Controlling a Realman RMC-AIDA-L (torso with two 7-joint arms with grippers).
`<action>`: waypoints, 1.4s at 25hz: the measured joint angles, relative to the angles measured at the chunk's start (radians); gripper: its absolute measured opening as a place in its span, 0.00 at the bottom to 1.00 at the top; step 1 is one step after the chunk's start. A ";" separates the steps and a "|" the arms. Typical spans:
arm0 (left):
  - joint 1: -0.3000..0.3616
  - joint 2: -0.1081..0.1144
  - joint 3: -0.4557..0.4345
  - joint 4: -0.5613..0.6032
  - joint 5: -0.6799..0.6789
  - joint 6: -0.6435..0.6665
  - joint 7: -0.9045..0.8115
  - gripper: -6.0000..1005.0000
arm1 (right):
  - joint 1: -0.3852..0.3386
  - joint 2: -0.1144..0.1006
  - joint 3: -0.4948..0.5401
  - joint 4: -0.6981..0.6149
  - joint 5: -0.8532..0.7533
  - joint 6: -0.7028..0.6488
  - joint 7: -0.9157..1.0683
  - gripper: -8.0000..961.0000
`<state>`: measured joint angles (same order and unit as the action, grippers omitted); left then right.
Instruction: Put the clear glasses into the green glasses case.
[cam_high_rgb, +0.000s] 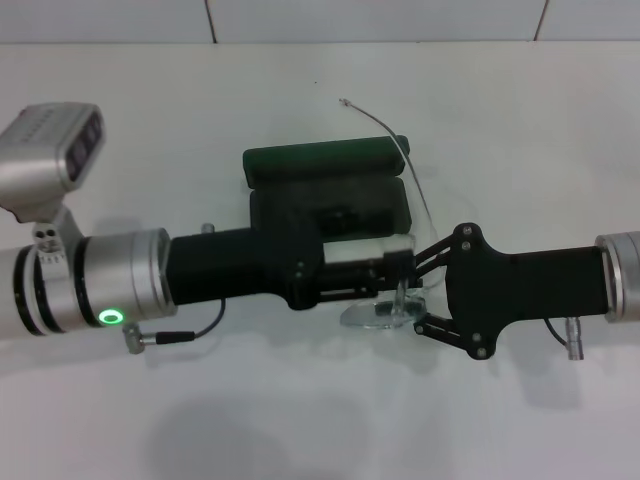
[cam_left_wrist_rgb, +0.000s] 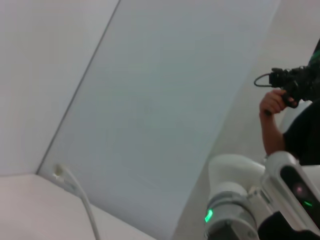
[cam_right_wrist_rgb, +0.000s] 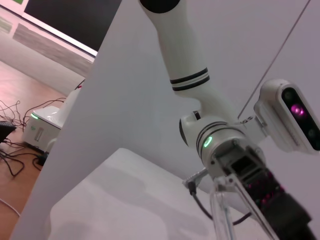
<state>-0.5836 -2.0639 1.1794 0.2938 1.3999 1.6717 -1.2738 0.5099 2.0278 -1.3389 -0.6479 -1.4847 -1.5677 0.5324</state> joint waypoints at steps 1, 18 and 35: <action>0.004 0.002 -0.001 0.001 -0.013 0.002 0.006 0.72 | -0.001 0.000 0.000 0.000 0.000 0.002 0.000 0.14; 0.119 -0.026 -0.081 0.064 -0.062 -0.228 0.369 0.72 | 0.095 0.000 -0.215 0.016 0.191 -0.238 0.021 0.14; 0.128 -0.033 -0.071 -0.043 -0.303 -0.005 0.681 0.72 | 0.164 -0.004 -0.410 0.095 0.384 0.059 0.337 0.14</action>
<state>-0.4555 -2.0967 1.1088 0.2506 1.0966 1.6666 -0.5929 0.6739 2.0238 -1.7485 -0.5529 -1.1008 -1.5086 0.8693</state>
